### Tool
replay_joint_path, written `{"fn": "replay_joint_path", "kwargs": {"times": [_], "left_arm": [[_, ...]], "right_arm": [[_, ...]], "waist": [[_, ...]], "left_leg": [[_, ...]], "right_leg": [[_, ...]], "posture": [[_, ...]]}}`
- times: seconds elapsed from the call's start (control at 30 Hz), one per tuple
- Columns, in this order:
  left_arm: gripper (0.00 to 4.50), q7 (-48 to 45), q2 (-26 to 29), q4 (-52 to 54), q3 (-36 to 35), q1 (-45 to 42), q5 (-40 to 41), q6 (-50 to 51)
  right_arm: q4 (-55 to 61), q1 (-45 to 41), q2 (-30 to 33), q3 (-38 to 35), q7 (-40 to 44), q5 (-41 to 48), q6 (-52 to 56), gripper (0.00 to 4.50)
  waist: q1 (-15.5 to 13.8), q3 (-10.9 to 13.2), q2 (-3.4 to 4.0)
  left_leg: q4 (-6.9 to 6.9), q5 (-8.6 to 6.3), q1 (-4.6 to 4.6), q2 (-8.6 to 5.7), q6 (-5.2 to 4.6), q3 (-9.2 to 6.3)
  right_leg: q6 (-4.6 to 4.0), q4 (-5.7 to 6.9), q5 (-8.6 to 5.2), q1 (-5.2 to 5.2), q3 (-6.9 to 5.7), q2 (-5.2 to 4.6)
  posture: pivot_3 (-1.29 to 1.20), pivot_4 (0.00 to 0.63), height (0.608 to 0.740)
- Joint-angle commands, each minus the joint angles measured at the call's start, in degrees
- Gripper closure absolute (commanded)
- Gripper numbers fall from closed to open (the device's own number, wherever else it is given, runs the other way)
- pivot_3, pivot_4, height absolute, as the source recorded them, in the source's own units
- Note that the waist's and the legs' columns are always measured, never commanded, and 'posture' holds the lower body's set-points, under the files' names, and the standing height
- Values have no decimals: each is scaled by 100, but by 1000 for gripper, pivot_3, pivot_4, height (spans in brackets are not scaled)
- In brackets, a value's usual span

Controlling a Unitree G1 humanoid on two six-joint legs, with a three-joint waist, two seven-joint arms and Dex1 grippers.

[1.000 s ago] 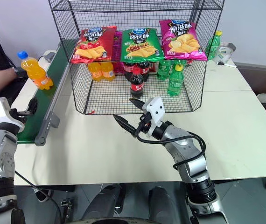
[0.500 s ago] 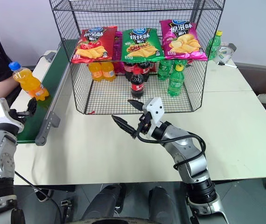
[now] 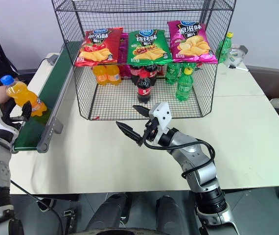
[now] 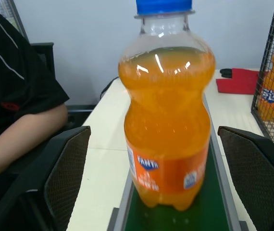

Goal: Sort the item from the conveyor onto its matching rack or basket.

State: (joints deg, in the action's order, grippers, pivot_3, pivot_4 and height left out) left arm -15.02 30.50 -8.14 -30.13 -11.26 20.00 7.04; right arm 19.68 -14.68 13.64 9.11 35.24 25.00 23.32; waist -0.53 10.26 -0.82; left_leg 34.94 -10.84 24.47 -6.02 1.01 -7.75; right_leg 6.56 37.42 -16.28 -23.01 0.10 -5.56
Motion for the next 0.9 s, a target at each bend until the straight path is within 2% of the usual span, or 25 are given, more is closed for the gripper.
{"fn": "replay_joint_path", "kwargs": {"times": [0.03, 0.3, 0.4, 0.47, 0.5, 0.73, 0.9], "left_arm": [[63, -25, 123, 132, -149, -68, 66, -81], [63, -201, 111, 140, -108, -119, 202, -24], [901, -267, 107, 177, -68, -87, 232, 21], [1924, -245, 105, 156, -67, -87, 221, 24], [2181, -227, 103, 156, -76, -86, 226, 45], [2181, -201, 61, 341, -196, -98, 410, 91], [2181, -387, 288, 1175, 11, -470, 825, 570]], "right_arm": [[270, -51, -51, 10, 1, 96, -40, 0], [241, -55, -74, 13, -9, 101, -56, 0], [232, -58, -78, 14, -8, 99, -60, 0], [226, -58, -79, 8, -12, 98, -61, 0], [230, -52, -80, 6, -17, 99, -58, 0], [226, -60, -79, 6, -8, 109, -51, 0], [227, -118, 38, -74, 2, 24, -107, 0]], "waist": [[-2, 0, 0], [3, 0, 0], [3, 0, 0], [-5, -1, 1], [-6, -1, 1], [-8, -1, 1], [-17, 1, -6]], "left_leg": [[0, 0, 0, 0, 0, 0], [0, 0, 0, 0, 0, 0], [0, 0, 0, 0, 0, 0], [0, 0, 0, 0, 0, 0], [0, 0, 0, 0, 0, 0], [0, 0, 0, 0, 0, -1], [2, 0, 2, 0, 0, -3]], "right_leg": [[0, 0, 0, 0, 0, 0], [0, 0, 0, 0, 0, 0], [0, 0, 0, 0, 0, 0], [0, 0, 0, 1, 0, 0], [0, 0, 0, 1, 0, 0], [0, 0, 0, 1, 0, 0], [0, -1, 0, 1, 0, 0]], "posture": [[0, 150, 740], [0, 150, 740], [0, 150, 740], [0, 150, 740], [0, 150, 740], [0, 150, 740], [0, 150, 740]]}}
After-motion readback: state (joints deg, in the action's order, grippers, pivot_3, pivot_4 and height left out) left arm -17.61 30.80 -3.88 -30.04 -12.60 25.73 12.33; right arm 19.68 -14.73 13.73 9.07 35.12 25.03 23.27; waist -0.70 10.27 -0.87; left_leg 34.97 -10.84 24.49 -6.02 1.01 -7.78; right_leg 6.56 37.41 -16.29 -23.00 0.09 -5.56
